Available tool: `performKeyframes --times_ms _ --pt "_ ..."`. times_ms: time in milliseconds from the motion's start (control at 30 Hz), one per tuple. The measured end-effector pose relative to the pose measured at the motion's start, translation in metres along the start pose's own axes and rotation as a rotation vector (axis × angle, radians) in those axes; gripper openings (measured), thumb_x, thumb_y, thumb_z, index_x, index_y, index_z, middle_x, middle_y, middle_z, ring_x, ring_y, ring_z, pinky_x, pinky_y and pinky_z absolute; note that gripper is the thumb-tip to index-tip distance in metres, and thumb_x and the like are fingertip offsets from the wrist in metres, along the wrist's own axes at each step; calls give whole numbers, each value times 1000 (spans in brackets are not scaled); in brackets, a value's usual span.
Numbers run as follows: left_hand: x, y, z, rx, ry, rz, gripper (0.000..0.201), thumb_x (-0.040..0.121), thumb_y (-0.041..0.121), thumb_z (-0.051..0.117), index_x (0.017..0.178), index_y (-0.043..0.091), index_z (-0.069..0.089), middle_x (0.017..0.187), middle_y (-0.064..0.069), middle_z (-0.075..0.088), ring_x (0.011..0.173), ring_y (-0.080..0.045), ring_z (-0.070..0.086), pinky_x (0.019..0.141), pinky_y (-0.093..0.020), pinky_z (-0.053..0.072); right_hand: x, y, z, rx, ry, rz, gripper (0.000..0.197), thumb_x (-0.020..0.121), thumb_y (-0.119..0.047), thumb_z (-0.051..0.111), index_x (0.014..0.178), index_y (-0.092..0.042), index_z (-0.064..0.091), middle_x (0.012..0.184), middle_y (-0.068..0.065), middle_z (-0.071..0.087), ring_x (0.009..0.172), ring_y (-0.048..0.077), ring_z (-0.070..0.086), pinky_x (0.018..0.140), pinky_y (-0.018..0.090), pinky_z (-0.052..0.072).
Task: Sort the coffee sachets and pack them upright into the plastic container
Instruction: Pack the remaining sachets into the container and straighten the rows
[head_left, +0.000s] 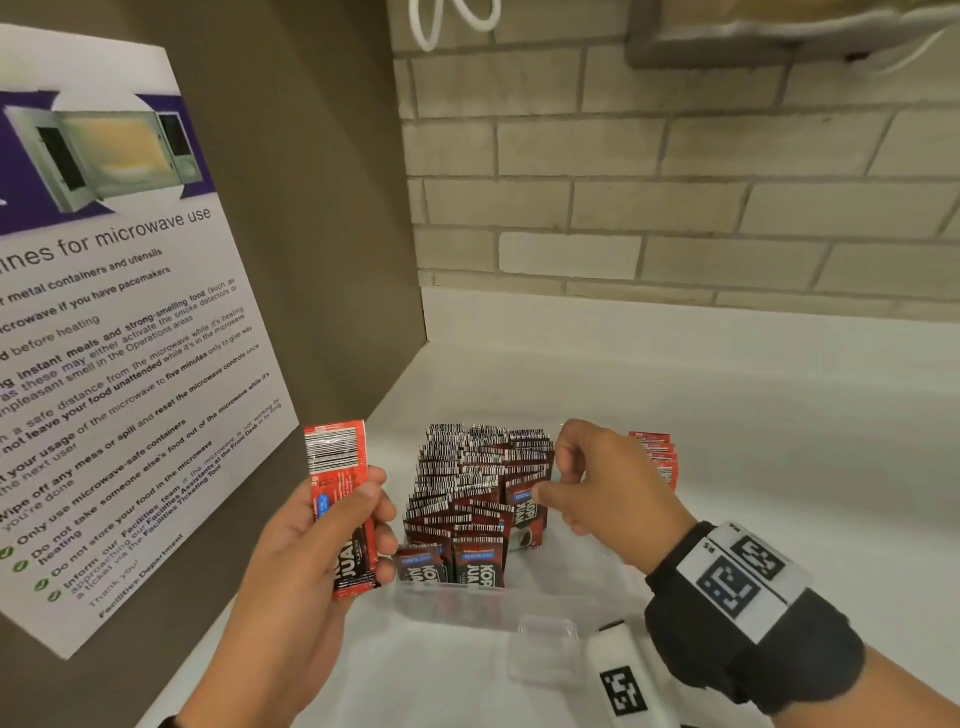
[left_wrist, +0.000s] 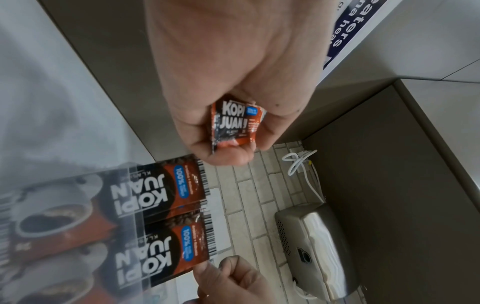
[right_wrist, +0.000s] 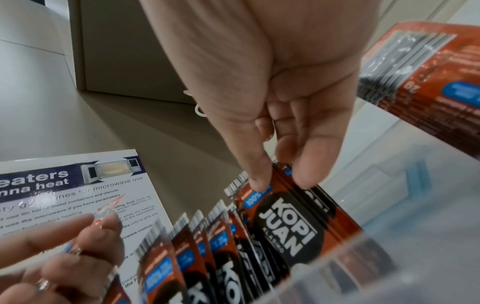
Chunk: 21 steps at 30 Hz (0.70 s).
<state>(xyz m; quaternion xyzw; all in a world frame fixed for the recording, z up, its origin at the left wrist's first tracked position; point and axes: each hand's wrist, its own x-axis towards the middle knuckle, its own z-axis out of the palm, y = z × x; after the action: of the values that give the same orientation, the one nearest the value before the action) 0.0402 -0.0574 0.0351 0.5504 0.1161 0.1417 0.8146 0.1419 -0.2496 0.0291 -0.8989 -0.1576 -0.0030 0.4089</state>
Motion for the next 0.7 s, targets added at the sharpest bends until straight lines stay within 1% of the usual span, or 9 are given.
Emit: performKeyframes --times_ms 67,133,267,333,433,567,633,700 --pt "0 -1 1 -5 -14 -6 23 72 17 57 92 6 61 65 -6 57 48 -14 50 39 -23 42 0 -1 0 12 4 9 33 76 -9 73 66 -17 42 65 4 53 69 35 64 63 44 56" --pt "-1 -2 2 -32 -43 -18 23 74 18 54 92 6 62 67 -8 58 49 -15 51 39 -24 43 0 -1 -1 23 8 5 34 76 -10 73 66 -17 41 66 4 53 67 35 64 63 43 56" --pt "-2 -3 4 -88 -100 -69 31 71 19 47 92 4 63 70 -10 60 49 -17 53 39 -25 46 1 -1 -1 20 10 -11 34 78 -15 72 67 -18 41 65 4 52 57 23 55 58 36 52" --pt "-3 -3 5 -89 -111 -81 31 70 19 46 91 4 63 70 -10 59 49 -17 53 39 -25 47 3 -1 1 16 11 -17 33 79 -16 71 67 -17 41 62 3 51 55 21 52 56 35 50" --pt "-4 -3 4 -103 -111 -86 31 69 19 46 90 4 64 69 -9 59 48 -18 53 39 -26 47 4 -1 3 24 1 -21 31 79 -13 69 67 -17 41 61 2 50 55 22 52 57 35 51" --pt "-6 0 -1 -100 -84 -61 32 71 19 46 92 4 64 68 -8 58 49 -17 53 40 -25 48 3 -2 1 54 -8 -22 32 78 -12 71 68 -16 41 62 4 51 55 22 51 56 34 50" --pt "-6 2 -3 -94 -101 -37 31 72 19 46 93 5 64 68 -7 57 50 -16 54 42 -26 50 0 -2 -2 72 -1 -35 31 78 -13 72 69 -16 42 61 4 51 54 21 50 56 32 48" --pt "-5 4 -2 -67 -115 7 27 74 19 50 94 7 65 69 -7 59 55 -16 57 48 -28 54 -4 -5 -6 94 20 -58 29 80 -16 71 69 -17 43 61 2 50 53 18 50 54 27 45"
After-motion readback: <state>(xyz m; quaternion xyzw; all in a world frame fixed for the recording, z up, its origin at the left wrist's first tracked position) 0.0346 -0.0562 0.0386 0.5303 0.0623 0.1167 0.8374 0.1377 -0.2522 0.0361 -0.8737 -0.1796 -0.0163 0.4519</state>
